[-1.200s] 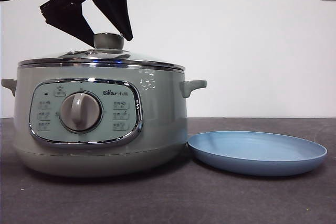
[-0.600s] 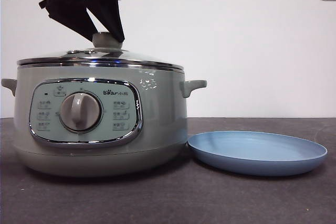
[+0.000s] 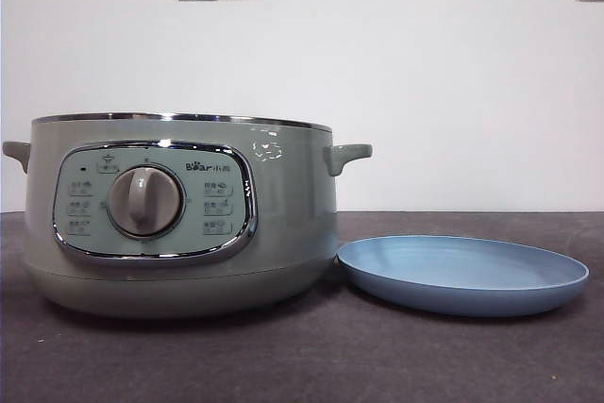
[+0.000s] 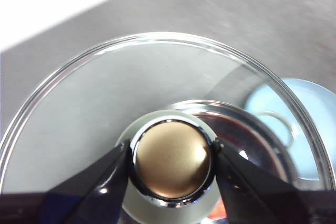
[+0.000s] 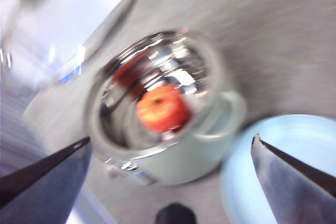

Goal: Take the pumpkin out from the steamer,put the pumpkin in the blue plate,close the lid

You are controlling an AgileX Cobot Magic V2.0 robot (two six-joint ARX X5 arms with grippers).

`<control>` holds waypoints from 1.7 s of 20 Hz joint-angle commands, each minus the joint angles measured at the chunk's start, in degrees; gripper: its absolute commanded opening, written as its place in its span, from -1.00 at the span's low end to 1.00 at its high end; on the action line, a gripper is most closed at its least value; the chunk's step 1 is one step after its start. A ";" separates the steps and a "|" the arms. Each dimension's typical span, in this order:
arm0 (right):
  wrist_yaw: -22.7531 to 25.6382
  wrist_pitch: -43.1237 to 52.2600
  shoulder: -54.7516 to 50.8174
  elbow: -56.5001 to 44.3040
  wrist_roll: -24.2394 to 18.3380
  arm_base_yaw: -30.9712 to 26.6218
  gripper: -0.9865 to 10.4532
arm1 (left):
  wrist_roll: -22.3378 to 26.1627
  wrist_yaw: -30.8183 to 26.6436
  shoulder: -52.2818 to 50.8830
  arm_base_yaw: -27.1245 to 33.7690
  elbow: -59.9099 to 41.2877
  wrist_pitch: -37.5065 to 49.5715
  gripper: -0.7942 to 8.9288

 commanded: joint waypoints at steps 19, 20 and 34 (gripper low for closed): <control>22.67 -15.54 49.79 43.23 -14.95 23.89 0.06 | 1.99 -23.80 -23.82 0.07 1.31 -7.96 -0.85; 24.11 -15.15 51.30 43.45 -15.63 24.48 0.06 | 1.99 -23.80 -24.52 0.07 1.31 -8.41 -0.85; 28.30 -13.16 61.55 43.43 -15.10 25.20 -0.60 | 1.99 -23.74 -25.31 0.07 1.31 -12.55 -0.85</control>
